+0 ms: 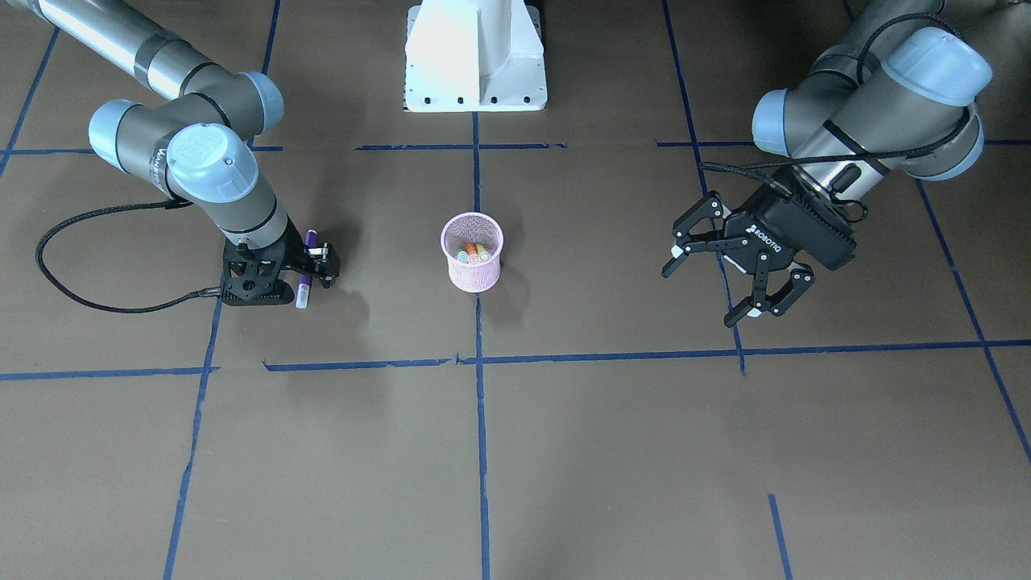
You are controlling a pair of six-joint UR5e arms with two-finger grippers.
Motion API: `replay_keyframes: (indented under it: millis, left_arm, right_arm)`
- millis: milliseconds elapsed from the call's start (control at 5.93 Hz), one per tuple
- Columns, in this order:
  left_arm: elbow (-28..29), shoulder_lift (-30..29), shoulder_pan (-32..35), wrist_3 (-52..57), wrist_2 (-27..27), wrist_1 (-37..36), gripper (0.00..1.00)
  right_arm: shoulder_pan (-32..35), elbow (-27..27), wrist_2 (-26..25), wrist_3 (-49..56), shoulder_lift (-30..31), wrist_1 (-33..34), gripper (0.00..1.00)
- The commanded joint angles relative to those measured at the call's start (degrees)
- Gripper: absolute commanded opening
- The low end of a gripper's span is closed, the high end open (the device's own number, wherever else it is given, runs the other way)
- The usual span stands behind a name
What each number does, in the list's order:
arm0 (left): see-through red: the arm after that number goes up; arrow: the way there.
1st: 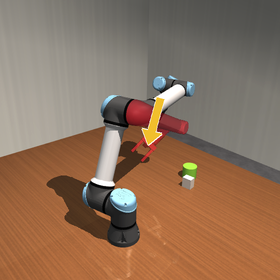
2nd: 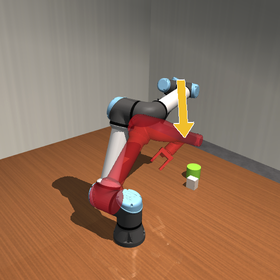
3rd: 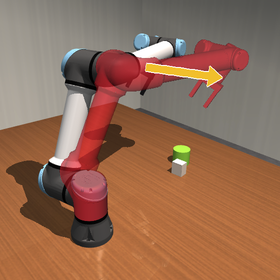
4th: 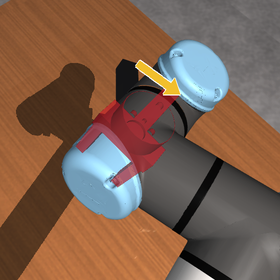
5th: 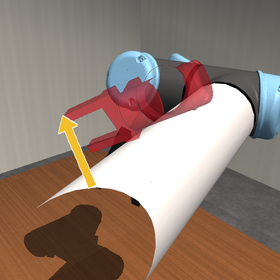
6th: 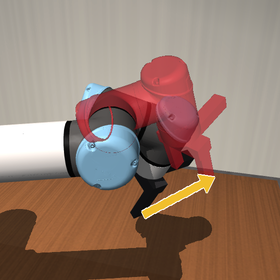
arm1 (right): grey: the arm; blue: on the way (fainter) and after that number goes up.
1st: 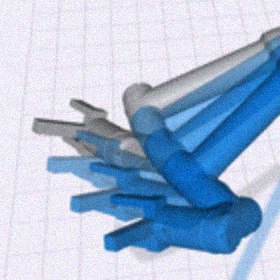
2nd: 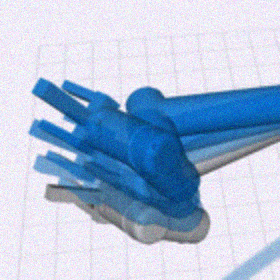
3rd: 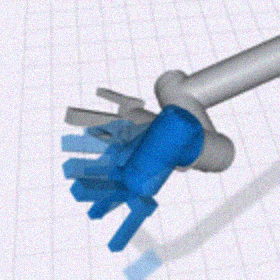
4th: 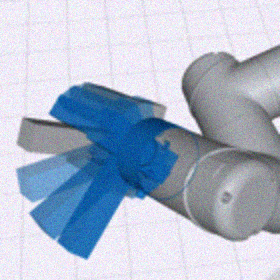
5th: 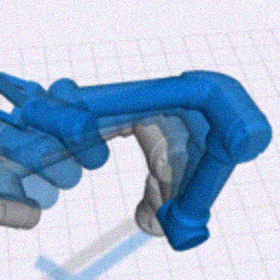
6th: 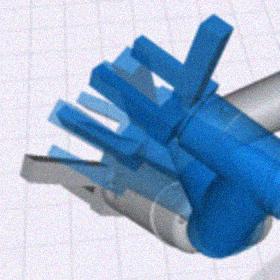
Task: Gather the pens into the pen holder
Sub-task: 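Lower the right gripper over the purple marker while the left withdraws, then close the right gripper on the purple marker's cap and lift it upright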
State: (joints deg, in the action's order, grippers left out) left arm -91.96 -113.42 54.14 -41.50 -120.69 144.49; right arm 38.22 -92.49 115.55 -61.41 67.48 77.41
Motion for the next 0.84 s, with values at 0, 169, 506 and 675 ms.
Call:
replay_keyframes:
  millis: [0, 169, 506, 675]
  left_arm:
    - [0.0, 0.0, 0.0, 0.2, 0.1, 0.0, 0.99]
    - [0.0, 0.8, -0.1, 0.2, 0.1, 0.1, 0.99]
    - [0.0, 0.9, -0.1, 0.2, 0.0, 0.0, 0.98]
    - [0.0, 0.9, 0.0, 0.3, 0.0, -0.5, 0.99]
  right_arm:
    - [0.2, -0.1, 0.0, 0.4, 0.0, -0.2, 0.17]
    - [0.2, -0.1, 0.0, 0.5, 0.0, -0.2, 0.03]
    - [1.8, -1.5, -0.2, 0.5, -0.5, -0.5, 0.0]
    - [3.5, -7.7, -1.3, 0.3, -0.6, -0.6, 0.0]
